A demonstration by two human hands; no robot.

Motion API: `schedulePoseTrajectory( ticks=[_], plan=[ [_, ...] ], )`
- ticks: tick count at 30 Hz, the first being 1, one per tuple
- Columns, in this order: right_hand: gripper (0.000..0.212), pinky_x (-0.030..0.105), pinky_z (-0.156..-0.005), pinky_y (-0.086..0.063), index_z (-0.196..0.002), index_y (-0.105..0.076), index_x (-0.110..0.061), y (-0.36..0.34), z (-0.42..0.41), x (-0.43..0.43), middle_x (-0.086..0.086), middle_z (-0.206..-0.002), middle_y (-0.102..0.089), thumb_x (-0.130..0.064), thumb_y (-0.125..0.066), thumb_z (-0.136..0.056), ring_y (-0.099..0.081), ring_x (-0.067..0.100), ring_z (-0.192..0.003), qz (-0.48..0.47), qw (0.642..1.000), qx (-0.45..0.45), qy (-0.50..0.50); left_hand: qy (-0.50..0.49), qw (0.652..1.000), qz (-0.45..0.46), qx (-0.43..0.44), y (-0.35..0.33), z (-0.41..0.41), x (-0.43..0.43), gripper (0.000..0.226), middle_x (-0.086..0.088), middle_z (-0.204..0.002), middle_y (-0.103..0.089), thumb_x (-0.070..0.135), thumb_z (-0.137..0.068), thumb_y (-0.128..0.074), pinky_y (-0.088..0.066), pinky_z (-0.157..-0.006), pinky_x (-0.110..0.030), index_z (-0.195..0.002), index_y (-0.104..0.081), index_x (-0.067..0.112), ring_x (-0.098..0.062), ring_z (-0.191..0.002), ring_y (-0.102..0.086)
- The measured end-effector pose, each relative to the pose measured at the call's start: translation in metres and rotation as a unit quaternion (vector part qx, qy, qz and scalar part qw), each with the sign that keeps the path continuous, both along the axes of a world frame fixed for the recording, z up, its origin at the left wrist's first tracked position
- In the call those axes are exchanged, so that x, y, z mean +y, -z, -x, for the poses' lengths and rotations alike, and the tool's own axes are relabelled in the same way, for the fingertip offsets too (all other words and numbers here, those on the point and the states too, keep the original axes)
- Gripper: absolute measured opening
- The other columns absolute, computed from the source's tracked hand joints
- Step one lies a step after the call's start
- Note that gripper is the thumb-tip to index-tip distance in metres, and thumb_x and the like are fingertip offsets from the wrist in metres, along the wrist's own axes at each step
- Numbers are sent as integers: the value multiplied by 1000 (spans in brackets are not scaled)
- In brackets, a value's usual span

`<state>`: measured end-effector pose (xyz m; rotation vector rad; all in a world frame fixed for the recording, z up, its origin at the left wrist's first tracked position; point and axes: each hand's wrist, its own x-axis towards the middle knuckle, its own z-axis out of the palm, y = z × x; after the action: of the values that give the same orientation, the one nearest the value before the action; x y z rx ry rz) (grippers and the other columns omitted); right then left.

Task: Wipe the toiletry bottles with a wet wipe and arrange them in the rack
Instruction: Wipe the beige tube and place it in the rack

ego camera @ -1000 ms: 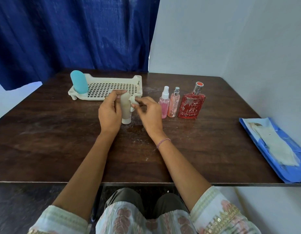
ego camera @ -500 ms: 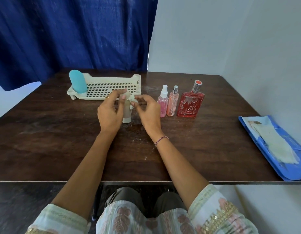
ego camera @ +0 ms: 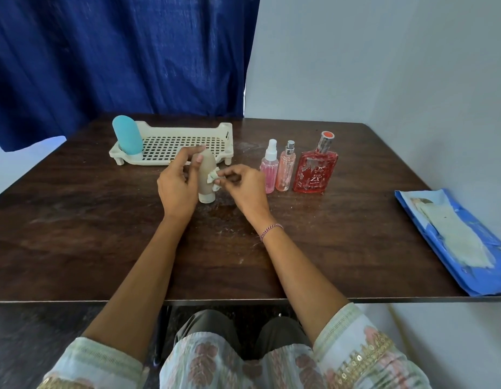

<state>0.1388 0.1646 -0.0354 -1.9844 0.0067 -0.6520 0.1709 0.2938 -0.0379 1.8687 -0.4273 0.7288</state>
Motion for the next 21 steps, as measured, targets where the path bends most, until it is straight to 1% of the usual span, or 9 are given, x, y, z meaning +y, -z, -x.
schedulePoseTrajectory(
  ticks=[2,5,8,10,12,14,17,19,21],
  plan=[
    [15,6,-66,-47,-91,-73,-2,0,1,0,10,-92,-71,-2,-74,-76,-60,6,-69,27,999,-16,-1,-1,1000,2,5,0,0,0,21,31,-84,-55,32,-97,-50,-45,-57,-30,-113,-63,25,-10,-67,-54],
    [16,5,-70,-47,-91,-72,-1,0,3,-2,11,-91,-70,-1,-74,-75,-60,7,-71,73,995,-63,9,9,1000,-3,10,0,1,-1,19,34,-84,-56,32,-97,-50,-49,-59,-39,-112,-62,29,-21,-72,-58],
    [15,16,-73,-52,-88,-73,-1,1,1,-5,13,-90,-70,-2,-76,-74,-65,15,-73,101,994,-46,-6,14,1000,-4,11,-2,2,-2,19,37,-89,-56,31,-98,-50,-52,-62,-45,-112,-61,30,-27,-74,-59],
    [13,29,-75,-56,-87,-73,-3,3,-1,-6,13,-91,-70,-3,-75,-75,-67,20,-74,145,989,-4,-29,15,1000,5,20,-2,1,-1,18,38,-91,-57,32,-98,-49,-52,-64,-45,-112,-61,31,-23,-73,-58],
    [11,34,-76,-56,-87,-74,-5,4,-2,-6,11,-91,-70,-4,-74,-76,-67,20,-74,179,983,8,-42,17,999,19,32,-1,0,1,17,41,-93,-57,32,-98,-49,-51,-66,-42,-110,-61,35,-12,-72,-54],
    [11,32,-75,-56,-86,-74,-5,3,0,-4,11,-89,-70,-3,-74,-75,-67,20,-74,180,983,-26,-34,23,998,38,41,-1,-1,2,16,35,-93,-59,32,-98,-49,-50,-68,-41,-109,-61,35,0,-70,-49],
    [13,26,-73,-55,-86,-74,-3,0,2,-4,11,-87,-70,1,-75,-73,-66,17,-73,148,986,-77,-19,31,998,42,40,-2,0,1,16,24,-98,-61,29,-98,-50,-50,-71,-40,-110,-60,34,5,-70,-48],
    [14,26,-74,-55,-85,-74,-3,1,1,-5,11,-87,-70,2,-75,-72,-65,17,-74,150,986,-60,-36,32,998,39,43,-4,0,1,17,25,-99,-60,31,-98,-50,-49,-71,-38,-111,-61,34,6,-70,-48],
    [14,26,-75,-54,-86,-74,-4,1,-1,-6,11,-90,-70,1,-75,-73,-64,14,-73,171,983,-11,-62,32,997,42,49,-3,-2,1,18,27,-99,-59,32,-98,-49,-49,-71,-36,-111,-61,33,6,-72,-50]
  ],
)
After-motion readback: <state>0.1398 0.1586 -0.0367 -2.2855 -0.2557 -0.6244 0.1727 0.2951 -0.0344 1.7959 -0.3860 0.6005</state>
